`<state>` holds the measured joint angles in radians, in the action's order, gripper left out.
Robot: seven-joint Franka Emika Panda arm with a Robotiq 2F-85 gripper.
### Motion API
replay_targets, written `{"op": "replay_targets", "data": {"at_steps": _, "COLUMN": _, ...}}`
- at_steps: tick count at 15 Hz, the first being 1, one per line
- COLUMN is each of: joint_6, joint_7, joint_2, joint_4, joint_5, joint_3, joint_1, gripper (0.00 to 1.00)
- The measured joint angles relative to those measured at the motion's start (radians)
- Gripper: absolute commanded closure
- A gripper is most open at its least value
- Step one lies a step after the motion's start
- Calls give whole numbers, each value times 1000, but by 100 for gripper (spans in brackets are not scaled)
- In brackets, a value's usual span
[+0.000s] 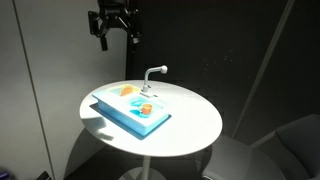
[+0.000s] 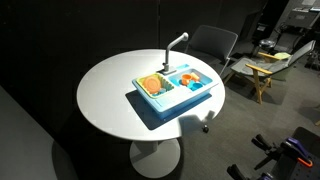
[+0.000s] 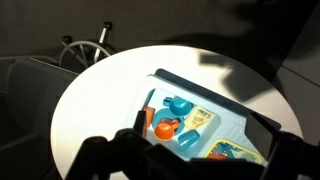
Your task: Remove the orange mug from the sink and put it on the left side of the counter.
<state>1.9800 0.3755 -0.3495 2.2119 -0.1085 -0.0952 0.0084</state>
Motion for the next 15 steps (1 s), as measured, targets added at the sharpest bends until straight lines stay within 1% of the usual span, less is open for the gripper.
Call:
{"op": "replay_targets", "data": {"at_steps": 2, "joint_6": 29, "joint_7": -6, "joint_2": 20, "joint_4": -5, "joint_5": 38, "joint_3": 0, "joint_1": 1, "gripper": 0}}
{"op": "replay_targets", "data": {"at_steps": 5, "joint_6": 81, "joint_7": -69, "joint_2": 62, "joint_4": -15, "joint_5": 66, "joint_3": 1, "joint_1": 1, "gripper": 0}}
{"op": "replay_targets", "data": {"at_steps": 8, "joint_6": 137, "joint_7": -176, "joint_2": 102, "joint_4": -20, "joint_5": 69, "joint_3": 8, "joint_1": -2, "gripper": 0}}
{"op": "replay_targets", "data": {"at_steps": 11, "joint_6": 169, "joint_7": -263, "joint_2": 133, "joint_4": -25, "joint_5": 69, "joint_3": 20, "joint_1": -5, "gripper": 0}}
{"op": "replay_targets", "data": {"at_steps": 15, "joint_6": 198, "joint_7": -291, "joint_2": 164, "joint_4": -31, "joint_5": 69, "joint_3": 30, "joint_1": -5, "gripper": 0}}
